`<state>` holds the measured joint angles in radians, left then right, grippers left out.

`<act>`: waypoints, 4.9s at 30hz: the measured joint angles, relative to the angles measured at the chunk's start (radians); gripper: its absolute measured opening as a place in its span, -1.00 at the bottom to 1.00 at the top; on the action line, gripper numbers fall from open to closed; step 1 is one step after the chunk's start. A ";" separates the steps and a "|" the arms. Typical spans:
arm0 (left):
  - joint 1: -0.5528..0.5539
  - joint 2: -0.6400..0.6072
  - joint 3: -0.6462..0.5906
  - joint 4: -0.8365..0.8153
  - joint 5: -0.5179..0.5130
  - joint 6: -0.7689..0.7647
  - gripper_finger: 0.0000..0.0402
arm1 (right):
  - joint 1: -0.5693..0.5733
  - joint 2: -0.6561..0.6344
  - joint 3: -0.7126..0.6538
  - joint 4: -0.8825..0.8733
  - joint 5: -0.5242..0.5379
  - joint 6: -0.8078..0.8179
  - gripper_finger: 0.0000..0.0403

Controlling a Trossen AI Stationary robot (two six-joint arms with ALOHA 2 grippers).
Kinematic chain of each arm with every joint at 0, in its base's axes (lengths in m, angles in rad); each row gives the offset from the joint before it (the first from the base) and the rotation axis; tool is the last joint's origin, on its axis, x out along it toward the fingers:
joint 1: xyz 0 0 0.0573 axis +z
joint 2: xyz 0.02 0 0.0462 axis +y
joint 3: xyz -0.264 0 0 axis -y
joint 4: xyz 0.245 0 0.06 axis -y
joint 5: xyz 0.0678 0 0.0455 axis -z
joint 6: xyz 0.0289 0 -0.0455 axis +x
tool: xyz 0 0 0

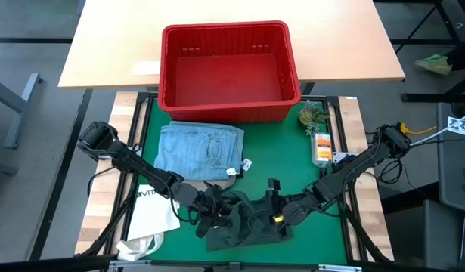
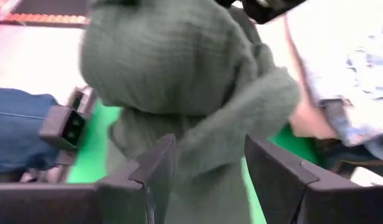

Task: Fold Laundry from Bin
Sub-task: Fold the green polo shirt

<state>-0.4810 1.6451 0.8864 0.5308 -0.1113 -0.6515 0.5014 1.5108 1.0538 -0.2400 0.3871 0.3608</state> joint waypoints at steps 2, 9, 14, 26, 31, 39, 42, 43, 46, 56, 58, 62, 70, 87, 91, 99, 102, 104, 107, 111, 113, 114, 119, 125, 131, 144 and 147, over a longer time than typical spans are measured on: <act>0.000 0.000 0.000 0.000 -0.003 0.008 -0.21 | 0.001 0.000 0.000 0.022 -0.018 0.005 -0.03; 0.000 0.000 0.000 0.000 -0.011 0.010 -0.21 | 0.002 0.000 0.000 0.194 0.064 -0.162 -0.03; 0.000 0.000 0.000 0.000 -0.011 0.010 -0.21 | -0.022 0.000 0.000 0.318 0.114 -0.395 -0.03; 0.000 0.000 0.000 -0.006 -0.011 0.010 -0.21 | -0.144 0.119 0.000 0.471 -0.222 -0.448 -0.03; 0.000 0.000 0.000 -0.007 -0.011 0.010 -0.21 | -0.150 0.160 0.000 0.477 -0.272 -0.448 -0.03; 0.001 -0.002 0.000 -0.006 -0.007 0.009 -0.21 | -0.149 0.171 0.000 0.467 -0.291 -0.448 -0.38; 0.001 -0.002 0.000 -0.005 0.012 0.032 -0.21 | -0.149 0.171 0.000 0.461 -0.345 -0.448 -0.60; 0.001 -0.002 0.000 -0.004 0.017 0.042 -0.21 | -0.149 0.171 0.000 0.454 -0.362 -0.448 -0.66; 0.001 -0.002 0.000 -0.005 0.024 0.052 -0.21 | -0.148 0.171 0.000 0.393 -0.396 -0.448 -0.85; -0.004 -0.003 0.000 -0.006 0.060 0.052 -0.21 | -0.148 0.171 0.000 0.085 -0.533 -0.444 -0.86; -0.004 -0.003 0.000 -0.006 0.092 0.052 -0.21 | -0.148 0.171 0.000 0.025 -0.607 -0.444 -0.84; -0.009 -0.004 0.000 -0.033 0.122 0.053 -0.21 | -0.148 0.171 0.000 -0.091 -0.713 -0.444 -0.84; -0.033 -0.004 0.000 -0.158 0.062 0.053 -0.21 | -0.148 0.170 0.000 -0.163 -0.713 -0.417 -0.84; -0.090 -0.004 0.000 -0.280 -0.051 0.063 -0.21 | -0.148 0.169 0.000 -0.058 -0.730 -0.418 -0.84; -0.090 -0.004 0.000 -0.280 -0.063 0.063 -0.21 | -0.148 0.169 0.000 -0.045 -0.721 -0.418 -0.84; -0.089 -0.004 0.000 -0.288 -0.099 0.062 -0.21 | -0.148 0.169 0.000 -0.046 -0.725 -0.415 -0.84; -0.089 -0.004 0.000 -0.288 -0.109 0.062 -0.21 | -0.148 0.169 0.000 -0.046 -0.728 -0.414 -0.84; -0.089 -0.004 0.000 -0.288 -0.109 0.062 -0.21 | -0.148 0.169 0.000 -0.048 -0.742 -0.414 -0.81; -0.089 -0.004 0.000 -0.289 -0.108 0.062 -0.21 | -0.148 0.169 0.000 -0.048 -0.764 -0.388 -0.66; -0.089 -0.004 0.000 -0.298 -0.109 0.062 -0.21 | -0.148 0.169 0.000 -0.049 -0.765 -0.331 -0.31; -0.089 -0.004 0.000 -0.301 -0.109 0.062 -0.21 | -0.148 0.169 0.000 -0.050 -0.765 -0.310 -0.14; -0.089 -0.004 0.000 -0.302 -0.109 0.062 -0.21 | -0.148 0.169 0.000 -0.051 -0.766 -0.306 -0.07; -0.089 -0.004 0.000 -0.306 -0.109 0.062 -0.21 | -0.148 0.169 0.000 -0.102 -0.877 -0.211 0.12; -0.089 -0.004 0.000 -0.306 -0.109 0.062 -0.21 | -0.134 0.163 0.000 -0.241 -1.003 -0.192 0.13; -0.089 -0.004 0.000 -0.307 -0.109 0.062 -0.21 | -0.135 0.097 0.000 -0.261 -0.966 -0.176 0.13; -0.089 -0.003 0.000 -0.314 -0.144 0.062 -0.21 | -0.122 0.059 0.000 0.141 -0.464 -0.311 0.13; -0.089 -0.003 0.000 -0.314 -0.144 0.062 -0.21 | -0.122 0.098 0.000 0.169 -0.450 -0.332 0.13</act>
<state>-0.5701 1.6424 0.8864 0.2172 -0.2550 -0.5896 0.3790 1.6092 1.0538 -0.0715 -0.0631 0.0291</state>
